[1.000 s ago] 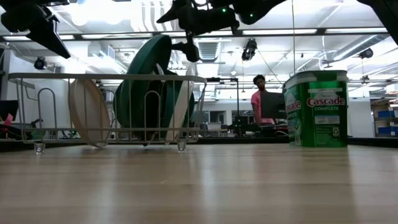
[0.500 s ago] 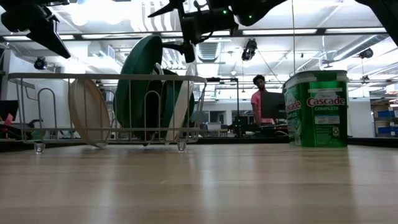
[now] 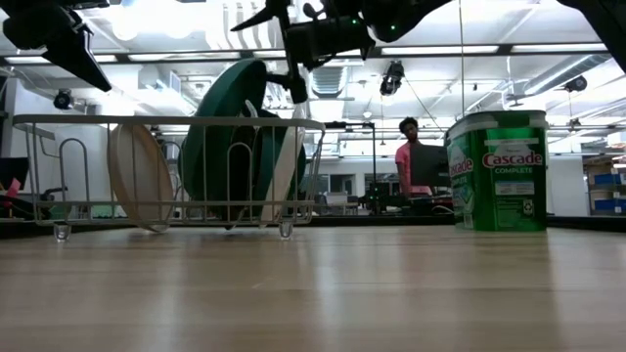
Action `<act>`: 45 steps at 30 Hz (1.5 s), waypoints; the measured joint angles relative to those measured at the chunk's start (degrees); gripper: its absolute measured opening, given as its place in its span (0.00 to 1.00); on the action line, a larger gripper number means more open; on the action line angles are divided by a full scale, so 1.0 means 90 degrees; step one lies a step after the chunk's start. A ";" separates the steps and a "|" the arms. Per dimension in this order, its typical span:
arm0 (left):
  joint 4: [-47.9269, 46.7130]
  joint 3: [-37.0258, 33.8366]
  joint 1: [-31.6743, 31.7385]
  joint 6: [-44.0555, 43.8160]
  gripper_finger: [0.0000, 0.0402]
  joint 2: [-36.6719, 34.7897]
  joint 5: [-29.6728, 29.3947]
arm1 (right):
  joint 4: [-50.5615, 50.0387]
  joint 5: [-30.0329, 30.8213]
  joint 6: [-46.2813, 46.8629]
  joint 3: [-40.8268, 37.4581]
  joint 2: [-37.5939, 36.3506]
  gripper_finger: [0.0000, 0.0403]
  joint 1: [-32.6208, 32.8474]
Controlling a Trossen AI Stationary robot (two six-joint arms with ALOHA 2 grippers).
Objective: Sort dishes
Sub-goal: Put the light blue plate on the dish rack
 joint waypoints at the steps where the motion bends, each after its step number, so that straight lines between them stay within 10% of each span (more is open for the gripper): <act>1: 0.0000 0.0000 0.0000 0.0000 0.00 0.0000 0.0001 | -0.0007 0.0010 0.0132 0.0001 0.0000 0.85 -0.0001; 21: 0.0000 0.0000 0.0000 -0.0022 0.00 0.0000 0.0129 | -0.0167 0.1191 -0.2741 -0.0061 -0.0036 0.85 0.0023; 45: -0.0007 0.0000 0.0000 -0.0073 0.00 0.0000 0.0287 | -0.0545 0.2969 -0.0051 -0.0068 -0.0290 0.85 -0.0431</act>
